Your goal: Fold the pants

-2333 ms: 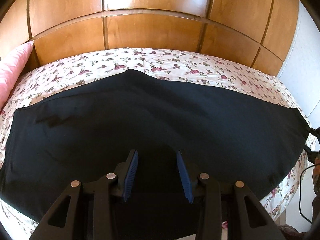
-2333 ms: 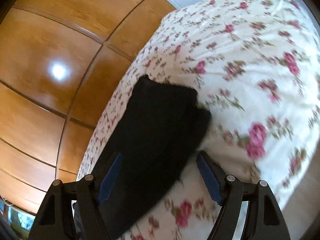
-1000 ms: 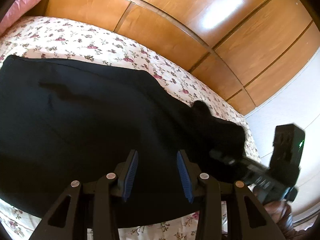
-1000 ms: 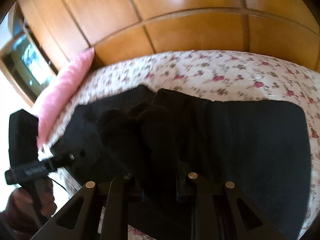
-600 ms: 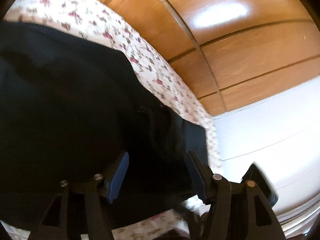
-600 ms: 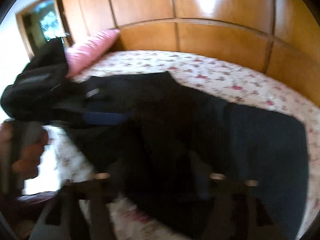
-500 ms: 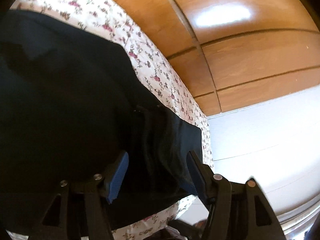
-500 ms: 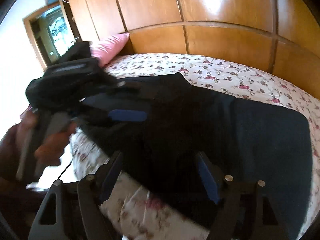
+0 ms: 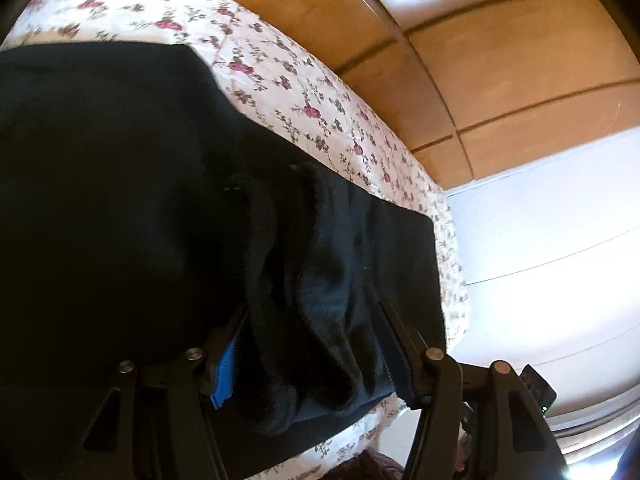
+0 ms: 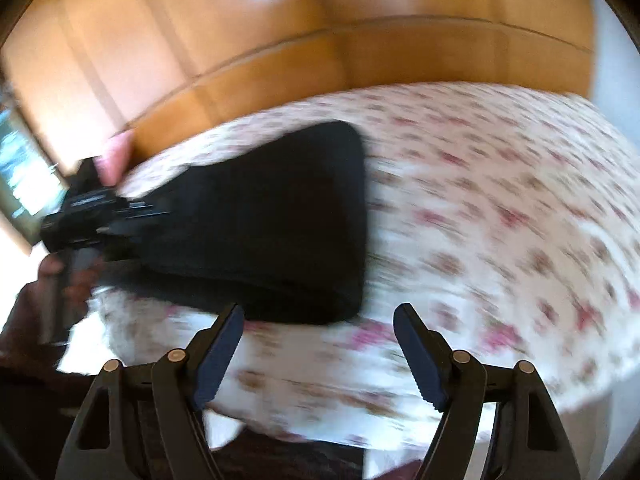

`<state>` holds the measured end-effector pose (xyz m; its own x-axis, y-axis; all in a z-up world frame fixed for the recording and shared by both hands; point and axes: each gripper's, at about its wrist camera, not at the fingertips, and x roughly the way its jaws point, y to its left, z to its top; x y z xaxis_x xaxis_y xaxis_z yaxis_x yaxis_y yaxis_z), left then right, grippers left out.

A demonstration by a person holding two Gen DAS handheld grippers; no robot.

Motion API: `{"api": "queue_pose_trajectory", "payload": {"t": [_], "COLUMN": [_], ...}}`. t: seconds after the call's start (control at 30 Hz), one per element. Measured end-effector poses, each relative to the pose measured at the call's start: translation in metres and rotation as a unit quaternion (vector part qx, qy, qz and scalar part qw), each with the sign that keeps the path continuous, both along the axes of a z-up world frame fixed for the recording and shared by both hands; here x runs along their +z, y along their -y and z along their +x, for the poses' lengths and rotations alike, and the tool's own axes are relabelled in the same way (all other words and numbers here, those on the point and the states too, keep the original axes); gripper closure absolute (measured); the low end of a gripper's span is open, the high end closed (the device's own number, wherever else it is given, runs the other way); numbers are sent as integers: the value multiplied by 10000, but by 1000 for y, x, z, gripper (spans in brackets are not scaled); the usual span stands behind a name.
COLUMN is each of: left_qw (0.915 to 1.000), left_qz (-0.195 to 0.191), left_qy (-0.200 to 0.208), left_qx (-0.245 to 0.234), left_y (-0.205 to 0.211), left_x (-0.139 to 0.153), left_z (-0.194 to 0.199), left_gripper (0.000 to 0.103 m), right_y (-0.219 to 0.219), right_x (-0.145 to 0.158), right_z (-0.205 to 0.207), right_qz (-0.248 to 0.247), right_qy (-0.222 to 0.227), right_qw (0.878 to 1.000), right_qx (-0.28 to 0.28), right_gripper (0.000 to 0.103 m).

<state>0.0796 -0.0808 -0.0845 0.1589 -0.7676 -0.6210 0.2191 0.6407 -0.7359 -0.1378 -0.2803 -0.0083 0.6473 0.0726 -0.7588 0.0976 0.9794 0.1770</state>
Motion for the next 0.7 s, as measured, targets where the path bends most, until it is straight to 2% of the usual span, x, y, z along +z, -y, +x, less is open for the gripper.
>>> {"api": "queue_pose_trajectory", "payload": {"t": [0.03,0.07,0.1,0.17,0.2,0.27,0.3,0.33,0.43,0.5,0.57,0.6,0.67,0.7], "left_qw": [10000,9998,9992,9973,9968,9964,9959,9948,9928,9939,9934,9948,9960,9959], "left_qz": [40,128,317,553,563,406,321,176,255,487,886,805,648,648], "left_qy": [59,123,237,443,517,712,825,993,1167,991,717,620,617,628], "left_qx": [-27,-52,-101,-180,-218,-210,-178,-151,-101,-75,-94,-42,61,76], "left_y": [4,5,9,12,12,5,3,-4,-20,-26,-25,-27,-33,-34], "left_x": [2,3,5,9,11,21,27,37,46,29,2,-8,-7,-5], "left_z": [0,-2,-2,-5,-6,-9,-11,-14,-21,-22,-21,-20,-20,-20], "left_gripper": [43,50,65,84,85,87,88,88,88,88,88,88,84,82], "right_y": [8,13,16,15,13,6,5,1,-3,-1,-1,-2,-4,-2], "right_x": [-6,-10,-14,-21,-23,-25,-25,-23,-23,-31,-35,-35,-30,-27], "right_z": [-2,-2,-1,6,11,24,25,28,27,27,27,27,25,24], "right_qz": [-46,-10,57,76,7,61,90,0,-94,-106,-57,-69,-282,-310], "right_qy": [-48,-76,-82,-75,-58,50,72,89,39,-124,-244,-299,-419,-470], "right_qw": [9997,9993,9990,9990,9991,9993,9994,9996,9999,9999,9997,9995,9986,9981], "right_qx": [-229,-357,-441,-442,-431,-376,-333,-253,-75,-54,12,56,167,249], "right_gripper": [41,44,46,48,48,59,75,81,82,82,82,80,68,56]}}
